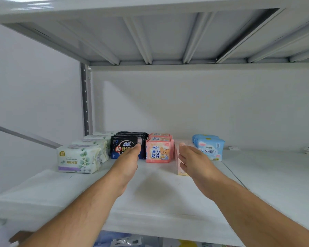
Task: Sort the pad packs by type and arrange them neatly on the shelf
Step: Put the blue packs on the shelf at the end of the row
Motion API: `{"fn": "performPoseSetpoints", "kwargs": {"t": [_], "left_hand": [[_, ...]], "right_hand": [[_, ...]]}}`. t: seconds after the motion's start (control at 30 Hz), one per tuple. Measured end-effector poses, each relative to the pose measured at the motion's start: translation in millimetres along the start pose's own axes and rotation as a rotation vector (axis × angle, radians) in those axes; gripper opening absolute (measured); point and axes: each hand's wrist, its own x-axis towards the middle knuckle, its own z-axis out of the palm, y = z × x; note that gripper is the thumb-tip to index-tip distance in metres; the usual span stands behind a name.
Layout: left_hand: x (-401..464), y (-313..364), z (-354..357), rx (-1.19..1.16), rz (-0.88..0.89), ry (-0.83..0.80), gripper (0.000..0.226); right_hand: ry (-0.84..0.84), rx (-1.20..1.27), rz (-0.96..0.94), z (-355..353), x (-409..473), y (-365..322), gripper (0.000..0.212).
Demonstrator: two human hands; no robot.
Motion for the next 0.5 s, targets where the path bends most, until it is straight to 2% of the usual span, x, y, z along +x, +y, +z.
{"fn": "performPoseSetpoints", "kwargs": {"t": [0.07,0.13,0.2,0.4,0.5], "left_hand": [[1,8,8,0.035,-0.012,0.013,0.053],[7,14,13,0.055,-0.024,0.026,0.057],[16,18,16,0.074,-0.026,0.032,0.056],[54,16,12,0.11,-0.034,-0.027,0.057],[78,11,8,0.092,-0.042,-0.047,0.037]], "right_hand": [[-0.008,-0.015,0.0,-9,6,-7,0.039],[-0.013,-0.015,0.008,-17,16,-13,0.029],[-0.014,-0.016,0.001,-23,28,-18,0.028],[0.019,-0.053,0.056,-20,57,-32,0.049],[0.022,0.04,0.112,-15,72,-39,0.049]]}}
